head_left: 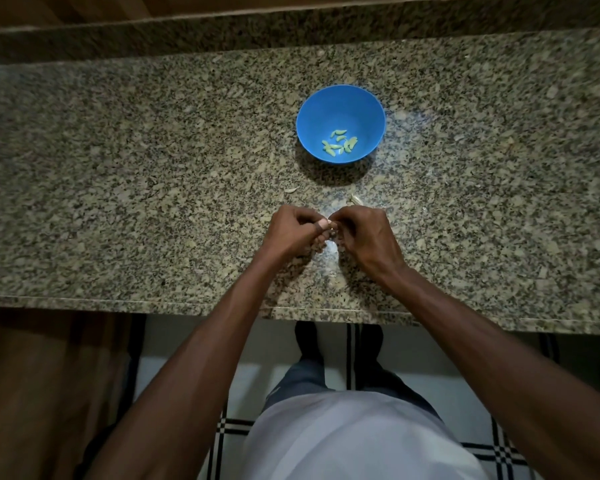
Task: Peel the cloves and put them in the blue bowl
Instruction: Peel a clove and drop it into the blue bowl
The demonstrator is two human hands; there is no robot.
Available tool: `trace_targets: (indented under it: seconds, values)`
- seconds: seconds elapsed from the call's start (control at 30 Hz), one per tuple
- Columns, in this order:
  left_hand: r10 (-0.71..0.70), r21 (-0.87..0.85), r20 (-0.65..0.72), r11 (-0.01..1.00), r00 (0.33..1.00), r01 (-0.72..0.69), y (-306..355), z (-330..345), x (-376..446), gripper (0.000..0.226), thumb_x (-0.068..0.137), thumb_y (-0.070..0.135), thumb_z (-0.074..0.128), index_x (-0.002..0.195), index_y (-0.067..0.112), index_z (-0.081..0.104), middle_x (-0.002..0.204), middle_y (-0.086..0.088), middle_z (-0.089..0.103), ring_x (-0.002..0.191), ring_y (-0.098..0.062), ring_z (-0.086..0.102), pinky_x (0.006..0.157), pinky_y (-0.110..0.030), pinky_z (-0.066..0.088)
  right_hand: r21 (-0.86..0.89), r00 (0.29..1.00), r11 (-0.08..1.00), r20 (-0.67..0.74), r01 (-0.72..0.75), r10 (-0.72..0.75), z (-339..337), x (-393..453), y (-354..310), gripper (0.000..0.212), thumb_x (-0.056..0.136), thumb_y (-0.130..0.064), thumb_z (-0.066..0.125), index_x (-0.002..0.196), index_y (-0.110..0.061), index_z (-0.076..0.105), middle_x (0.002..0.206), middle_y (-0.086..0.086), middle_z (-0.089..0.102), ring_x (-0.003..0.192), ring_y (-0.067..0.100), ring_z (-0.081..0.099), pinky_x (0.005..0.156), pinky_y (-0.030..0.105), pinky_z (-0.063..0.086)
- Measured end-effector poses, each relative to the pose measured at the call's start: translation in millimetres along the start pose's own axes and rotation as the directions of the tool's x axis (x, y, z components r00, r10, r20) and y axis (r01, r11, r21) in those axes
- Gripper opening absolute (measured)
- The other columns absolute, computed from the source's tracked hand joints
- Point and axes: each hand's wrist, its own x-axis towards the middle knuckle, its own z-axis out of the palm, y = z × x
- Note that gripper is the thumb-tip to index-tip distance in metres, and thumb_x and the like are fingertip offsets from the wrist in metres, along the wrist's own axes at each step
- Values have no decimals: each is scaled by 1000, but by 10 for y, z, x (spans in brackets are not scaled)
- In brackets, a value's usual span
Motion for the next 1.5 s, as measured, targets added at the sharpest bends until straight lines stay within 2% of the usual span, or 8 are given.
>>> trace_targets:
  seconds: [0.13,0.27,0.4,0.67,0.87,1.03,1.23,1.5]
  values:
    - [0,-103,-7,995,1000,-1,-4,-35,-15,12,92,16,77,98,7,81,80,-10,79,80,-31,77,75,-46,62,244,968,937,79,-250,238,-30,35,29,10,95,-11,73,100,-13,82,85,-3,79,72,5,73,61,21,57]
    - [23,-78,-154,996,988,-35,-40,70,-20,17,87,19,83,100,7,81,87,-4,80,80,-18,77,76,-39,65,604,818,562,319,-565,479,-81,66,-9,17,92,-10,78,106,0,77,92,18,79,76,23,72,78,39,60]
    - [55,-111,-223,991,973,-81,-96,178,-65,13,89,13,80,101,8,80,93,0,79,85,-9,75,78,-30,64,597,726,445,390,-668,566,-145,124,-47,15,92,-6,77,103,3,77,99,22,78,80,26,67,87,45,61]
    - [-3,-258,-303,963,953,-79,-201,270,-90,16,90,14,79,105,7,78,101,-1,78,97,-14,75,88,-34,63,600,520,25,671,-800,529,-111,197,-66,7,98,-5,68,103,-4,73,80,4,72,65,6,64,67,18,54]
    - [-8,-340,-186,939,983,-57,-171,164,-95,21,89,17,81,105,4,77,101,-8,79,96,-20,76,86,-34,63,574,868,652,306,-496,391,-91,90,1,10,92,-12,79,102,-10,80,84,9,79,75,19,74,70,31,60]
    - [-129,-370,-74,924,989,93,-119,110,-57,16,88,16,81,100,5,78,85,-5,77,75,-13,70,71,-27,57,292,955,922,227,-255,192,-77,128,49,14,97,-18,74,110,-19,79,86,-5,78,74,6,75,60,19,56]
    - [-211,-328,-1,924,978,199,-66,133,-106,15,92,25,74,89,11,75,75,-1,65,69,-15,54,67,-33,44,279,972,943,200,-180,127,-5,93,92,13,98,-15,71,108,-20,78,90,-4,79,77,6,75,69,24,61]
    - [-183,-166,-165,974,969,156,-206,164,-173,8,88,11,75,95,15,72,95,-3,75,89,-19,73,87,-39,63,664,872,581,247,-470,423,-6,19,195,16,95,-10,76,106,0,76,95,13,78,76,24,70,78,51,62]
